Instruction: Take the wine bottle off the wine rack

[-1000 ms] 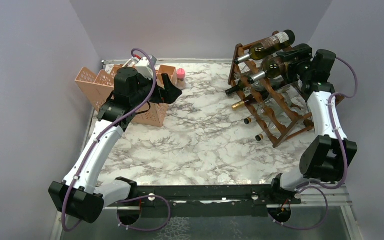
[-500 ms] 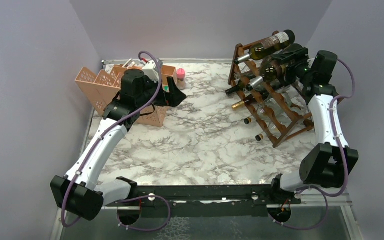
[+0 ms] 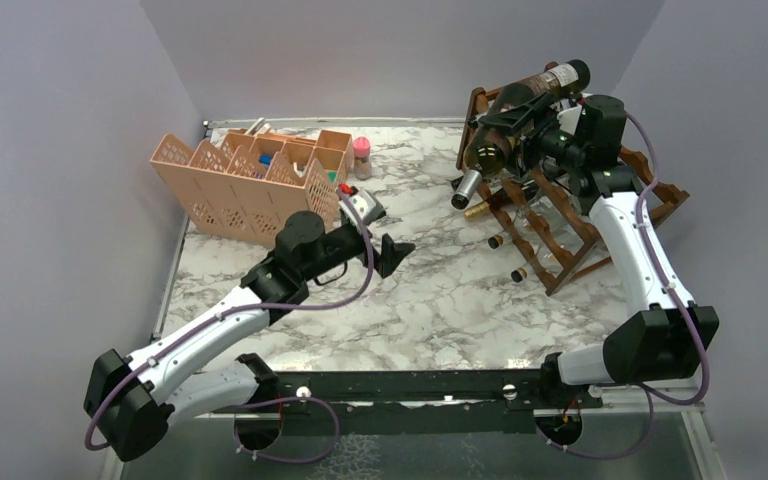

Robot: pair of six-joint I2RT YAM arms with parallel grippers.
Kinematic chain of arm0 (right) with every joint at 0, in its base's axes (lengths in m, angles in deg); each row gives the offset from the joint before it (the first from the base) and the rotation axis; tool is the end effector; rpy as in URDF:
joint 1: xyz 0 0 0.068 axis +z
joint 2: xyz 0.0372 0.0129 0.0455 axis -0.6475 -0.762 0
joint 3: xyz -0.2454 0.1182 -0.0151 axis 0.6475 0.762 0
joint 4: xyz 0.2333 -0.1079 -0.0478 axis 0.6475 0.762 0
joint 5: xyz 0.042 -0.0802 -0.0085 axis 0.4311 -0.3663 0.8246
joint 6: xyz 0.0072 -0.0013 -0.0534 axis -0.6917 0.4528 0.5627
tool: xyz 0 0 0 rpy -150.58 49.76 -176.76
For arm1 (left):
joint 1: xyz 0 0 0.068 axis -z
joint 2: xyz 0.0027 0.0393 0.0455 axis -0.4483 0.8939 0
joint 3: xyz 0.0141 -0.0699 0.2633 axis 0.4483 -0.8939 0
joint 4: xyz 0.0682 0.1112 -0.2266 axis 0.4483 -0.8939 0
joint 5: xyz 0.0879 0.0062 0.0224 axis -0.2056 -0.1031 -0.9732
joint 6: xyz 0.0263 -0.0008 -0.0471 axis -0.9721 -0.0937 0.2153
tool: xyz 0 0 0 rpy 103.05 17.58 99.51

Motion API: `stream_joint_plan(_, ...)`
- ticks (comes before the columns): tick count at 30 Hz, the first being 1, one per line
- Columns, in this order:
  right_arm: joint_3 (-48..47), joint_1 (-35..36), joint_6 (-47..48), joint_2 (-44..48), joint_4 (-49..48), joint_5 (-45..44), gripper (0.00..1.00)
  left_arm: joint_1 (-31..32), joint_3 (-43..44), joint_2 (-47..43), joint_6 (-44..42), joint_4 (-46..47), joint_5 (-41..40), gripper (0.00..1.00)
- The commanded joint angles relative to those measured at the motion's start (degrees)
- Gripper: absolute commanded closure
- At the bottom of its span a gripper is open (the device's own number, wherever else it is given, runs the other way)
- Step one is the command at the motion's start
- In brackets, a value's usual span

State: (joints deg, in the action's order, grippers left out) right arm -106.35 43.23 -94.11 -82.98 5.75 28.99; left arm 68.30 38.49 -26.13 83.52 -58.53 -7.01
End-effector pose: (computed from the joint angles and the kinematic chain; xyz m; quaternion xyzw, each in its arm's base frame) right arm 0.3165 0.0363 0.3977 0.2585 0.7429 0.5244 0.3259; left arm 0.1792 -0.1706 0.3310 0.2980 0.6872 -0.3504 0.5624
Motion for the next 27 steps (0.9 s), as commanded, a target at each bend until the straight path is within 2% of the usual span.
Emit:
stream_joint_plan(1,-0.14,0.94,-5.45,2.20,-7.06,5.26,0.59,5.17,-6.76,-4.52,-22.59,21.56,-1.21,0.01)
stream_joint_plan(6,3.16,3.88,-10.25,2.36,-10.26,6.18,0.59,8.68,-4.54,-1.46,-36.19,23.25,-8.10,0.05)
stream_joint_plan(11,3.79,6.25,-11.59,2.03,-10.13,6.60,0.59,9.54,-4.54,0.48,-42.00,32.48,-6.45,0.07)
stream_joint_plan(18,5.94,8.88,-16.87,1.68,-13.58,8.06,0.59,11.25,-5.98,4.67,-44.95,47.35,-1.93,0.11)
stream_joint_plan(23,5.94,10.40,-18.74,0.94,-14.52,8.73,0.59,12.24,-3.48,7.85,-45.82,48.64,1.99,0.19)
stream_joint_plan(27,6.15,11.33,-19.79,0.45,-15.30,9.36,0.59,12.58,-2.37,9.44,-46.57,48.90,2.69,0.20)
